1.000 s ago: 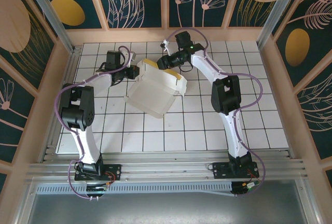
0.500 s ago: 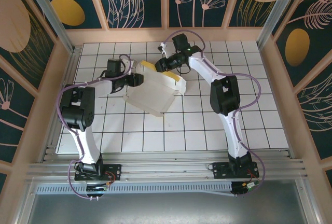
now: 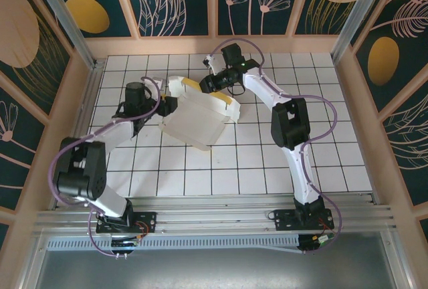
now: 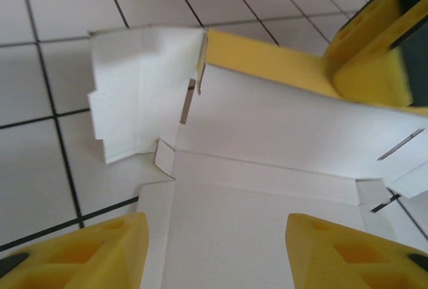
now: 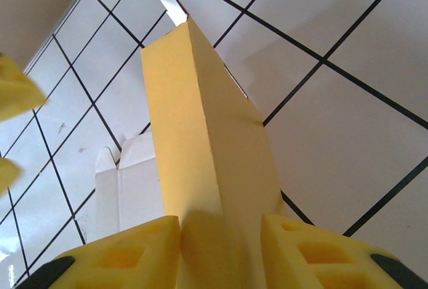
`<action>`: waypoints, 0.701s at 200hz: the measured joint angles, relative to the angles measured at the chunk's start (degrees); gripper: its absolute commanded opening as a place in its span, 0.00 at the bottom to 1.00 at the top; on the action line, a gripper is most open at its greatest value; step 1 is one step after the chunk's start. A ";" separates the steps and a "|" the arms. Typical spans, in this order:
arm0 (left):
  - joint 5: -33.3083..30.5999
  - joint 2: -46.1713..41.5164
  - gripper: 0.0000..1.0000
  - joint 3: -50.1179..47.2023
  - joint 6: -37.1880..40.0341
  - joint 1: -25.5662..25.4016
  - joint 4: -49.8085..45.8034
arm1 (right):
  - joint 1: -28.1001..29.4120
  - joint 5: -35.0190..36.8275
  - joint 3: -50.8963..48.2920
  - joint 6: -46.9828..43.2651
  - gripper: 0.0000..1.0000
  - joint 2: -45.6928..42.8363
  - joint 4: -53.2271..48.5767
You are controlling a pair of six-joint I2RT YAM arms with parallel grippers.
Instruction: Fold the paper box
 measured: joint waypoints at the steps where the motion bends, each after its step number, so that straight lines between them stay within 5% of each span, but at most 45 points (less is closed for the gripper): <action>1: -0.11 -0.17 0.56 -0.02 -0.07 0.04 0.00 | 0.00 0.00 0.00 0.00 0.37 0.00 0.02; 31: -6.23 -0.46 0.53 4.81 -1.66 3.23 -1.75 | 0.00 0.04 -0.04 -0.24 0.37 -0.04 0.24; 76: -14.62 17.09 0.48 26.21 1.51 9.01 -9.33 | 0.00 0.04 -0.07 -0.42 0.37 -0.07 0.28; 140: -2.71 31.91 0.41 39.43 10.78 8.90 -17.22 | 0.00 0.09 -0.07 -0.42 0.37 -0.24 0.24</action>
